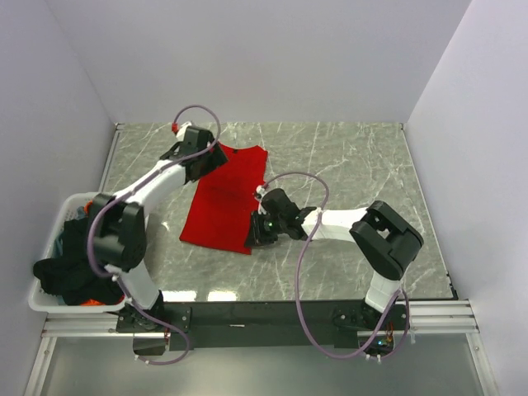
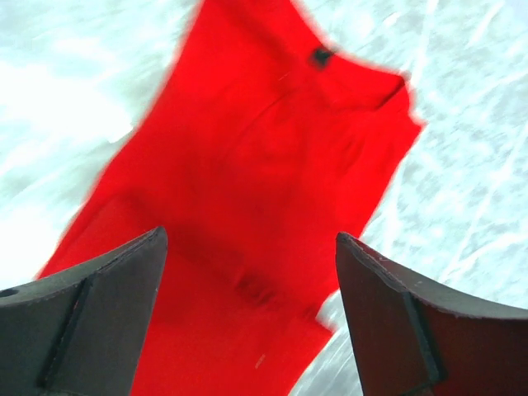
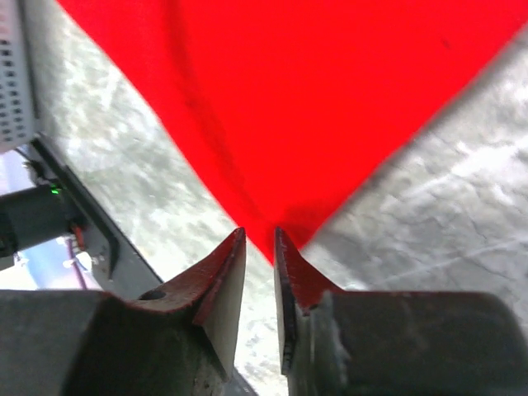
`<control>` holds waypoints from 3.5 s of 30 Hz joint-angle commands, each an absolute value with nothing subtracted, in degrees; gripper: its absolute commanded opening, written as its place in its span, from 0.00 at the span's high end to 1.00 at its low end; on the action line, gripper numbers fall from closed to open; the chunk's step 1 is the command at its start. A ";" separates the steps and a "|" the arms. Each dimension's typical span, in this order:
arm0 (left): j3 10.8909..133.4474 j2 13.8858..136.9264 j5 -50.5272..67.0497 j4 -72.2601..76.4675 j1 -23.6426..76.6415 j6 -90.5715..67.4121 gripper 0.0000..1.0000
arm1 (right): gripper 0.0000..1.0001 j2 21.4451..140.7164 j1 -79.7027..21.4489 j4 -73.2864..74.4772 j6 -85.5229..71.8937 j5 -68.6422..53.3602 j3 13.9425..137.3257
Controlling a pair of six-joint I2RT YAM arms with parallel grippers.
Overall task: Fold and stack the t-shirts
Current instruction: Fold the tshirt
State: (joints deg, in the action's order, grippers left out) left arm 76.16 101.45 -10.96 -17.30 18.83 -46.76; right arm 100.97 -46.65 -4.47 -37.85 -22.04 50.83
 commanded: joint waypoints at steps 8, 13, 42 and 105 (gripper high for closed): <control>54.07 82.80 -10.20 -26.20 18.72 -49.57 0.30 | 0.71 104.75 -47.02 1.13 -38.49 -23.03 59.23; 47.30 83.67 -6.35 -26.28 18.81 -51.76 0.34 | 0.71 109.07 -46.50 5.88 -39.28 -23.12 60.56; 24.36 48.61 4.30 -15.31 27.25 -65.83 0.39 | 0.71 87.17 -44.46 -19.06 -44.74 -36.30 41.91; 31.12 63.10 -6.50 -36.39 31.64 -66.18 0.23 | 0.53 90.52 -48.95 24.61 -39.64 3.25 52.55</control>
